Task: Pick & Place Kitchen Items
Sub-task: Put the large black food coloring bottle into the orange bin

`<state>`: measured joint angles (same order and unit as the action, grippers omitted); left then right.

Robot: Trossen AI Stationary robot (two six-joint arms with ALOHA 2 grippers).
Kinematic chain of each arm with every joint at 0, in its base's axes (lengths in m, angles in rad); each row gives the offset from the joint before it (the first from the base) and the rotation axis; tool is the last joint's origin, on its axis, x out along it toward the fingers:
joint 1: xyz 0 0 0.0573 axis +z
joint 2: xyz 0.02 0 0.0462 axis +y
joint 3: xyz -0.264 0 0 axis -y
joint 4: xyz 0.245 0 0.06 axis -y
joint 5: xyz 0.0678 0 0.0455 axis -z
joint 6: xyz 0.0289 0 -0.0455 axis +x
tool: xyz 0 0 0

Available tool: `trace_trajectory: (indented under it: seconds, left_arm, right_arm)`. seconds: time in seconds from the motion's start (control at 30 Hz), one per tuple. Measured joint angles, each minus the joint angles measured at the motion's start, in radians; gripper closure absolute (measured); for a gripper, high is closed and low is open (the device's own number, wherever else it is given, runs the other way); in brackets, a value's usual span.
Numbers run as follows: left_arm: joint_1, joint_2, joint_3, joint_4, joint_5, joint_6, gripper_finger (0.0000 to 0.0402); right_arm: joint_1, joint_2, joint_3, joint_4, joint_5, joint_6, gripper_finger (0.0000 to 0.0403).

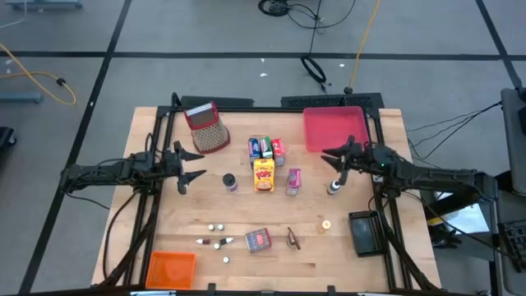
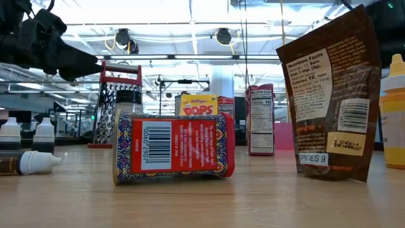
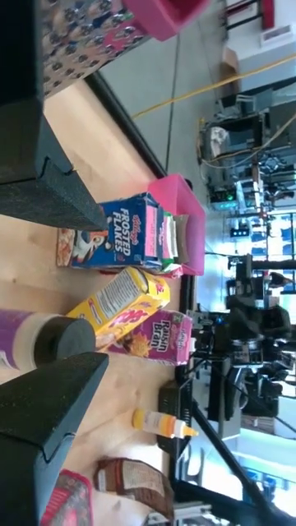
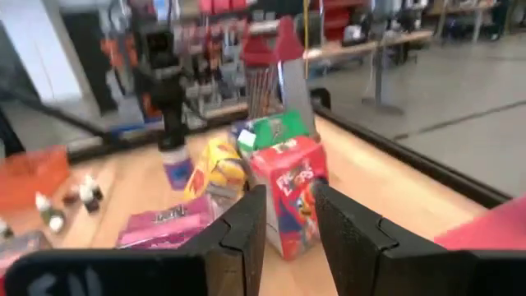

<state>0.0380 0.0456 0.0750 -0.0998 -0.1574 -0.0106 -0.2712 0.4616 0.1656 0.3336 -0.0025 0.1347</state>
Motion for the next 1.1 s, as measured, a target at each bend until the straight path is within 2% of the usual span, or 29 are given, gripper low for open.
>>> trace_trajectory:
  seconds: [0.27, 0.47, 0.6, 0.9, 1.1]
  left_arm:
    - [0.0, 0.0, 0.0, 0.0, -0.005, 0.002, 0.0144]
    - [0.0, 0.0, 0.0, 0.0, -0.009, 0.005, 0.0144]
    - [0.0, 0.0, 0.0, 0.0, -0.01, 0.005, 0.0144]
    - [0.0, 0.0, 0.0, 0.0, -0.01, 0.002, 0.0144]
    - [0.0, 0.0, 0.0, 0.0, -0.01, 0.002, 0.0144]
  right_arm:
    - [0.089, 0.047, 0.239, -0.39, -0.003, -0.052, 0.0303]
    - [0.171, 0.05, 0.347, -0.668, -0.001, 0.023, 0.0302]
    - [0.225, 0.049, 0.362, -0.74, -0.001, 0.093, 0.0289]
    - [0.291, 0.05, 0.362, -0.859, 0.0, 0.168, 0.0224]
    - [0.294, 0.051, 0.362, -0.914, 0.002, 0.177, 0.0213]
